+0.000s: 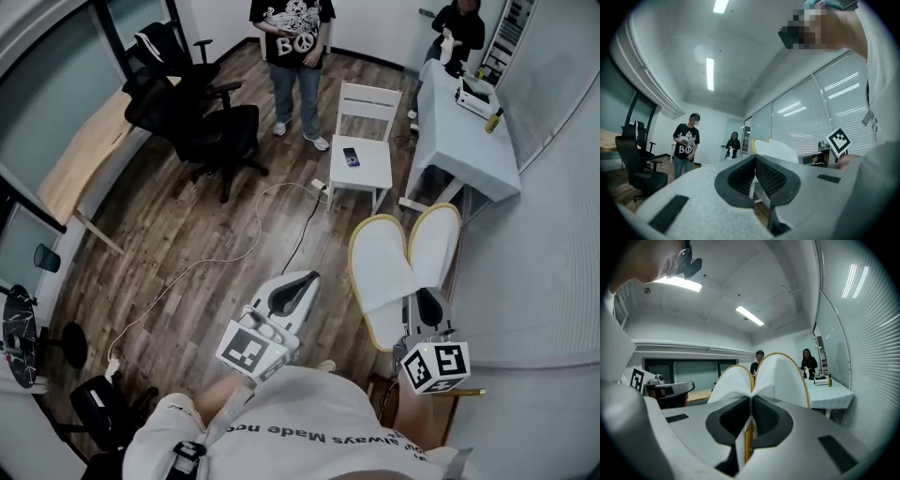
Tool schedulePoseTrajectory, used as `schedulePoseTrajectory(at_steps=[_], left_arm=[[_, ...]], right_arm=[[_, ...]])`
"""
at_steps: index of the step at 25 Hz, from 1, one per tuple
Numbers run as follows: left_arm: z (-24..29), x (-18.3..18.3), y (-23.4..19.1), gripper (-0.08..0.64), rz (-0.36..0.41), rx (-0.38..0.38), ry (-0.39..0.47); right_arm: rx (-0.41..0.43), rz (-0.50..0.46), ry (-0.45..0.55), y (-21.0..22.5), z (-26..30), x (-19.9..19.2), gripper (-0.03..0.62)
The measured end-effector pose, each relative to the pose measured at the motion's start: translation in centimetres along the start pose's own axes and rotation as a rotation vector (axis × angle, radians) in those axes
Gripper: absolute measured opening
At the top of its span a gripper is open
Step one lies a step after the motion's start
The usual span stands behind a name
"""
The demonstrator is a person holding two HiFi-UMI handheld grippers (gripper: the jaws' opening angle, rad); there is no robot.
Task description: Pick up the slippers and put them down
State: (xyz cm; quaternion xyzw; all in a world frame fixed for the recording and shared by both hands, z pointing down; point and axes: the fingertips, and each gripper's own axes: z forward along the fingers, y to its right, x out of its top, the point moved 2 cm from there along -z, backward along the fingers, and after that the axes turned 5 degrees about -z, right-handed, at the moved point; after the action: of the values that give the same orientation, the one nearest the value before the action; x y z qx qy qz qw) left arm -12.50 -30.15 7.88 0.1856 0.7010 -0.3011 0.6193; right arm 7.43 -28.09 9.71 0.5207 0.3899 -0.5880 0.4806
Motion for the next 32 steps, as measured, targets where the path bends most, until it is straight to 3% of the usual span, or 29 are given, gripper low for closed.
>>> schedulePoseTrajectory(at_steps=[13,32], left_arm=[[2.1,0.8,-1.8,0.011,0.026,-0.046,-0.007],[2.1,-8.7,-3.8,0.011,-0.033,-0.063,-0.151]], right_arm=[[-0.03,0.009,0.001,0.4,1.7,0.1,0.021],[-0.06,0.08,-0.153,0.2,2.6,-9.5,0.021]])
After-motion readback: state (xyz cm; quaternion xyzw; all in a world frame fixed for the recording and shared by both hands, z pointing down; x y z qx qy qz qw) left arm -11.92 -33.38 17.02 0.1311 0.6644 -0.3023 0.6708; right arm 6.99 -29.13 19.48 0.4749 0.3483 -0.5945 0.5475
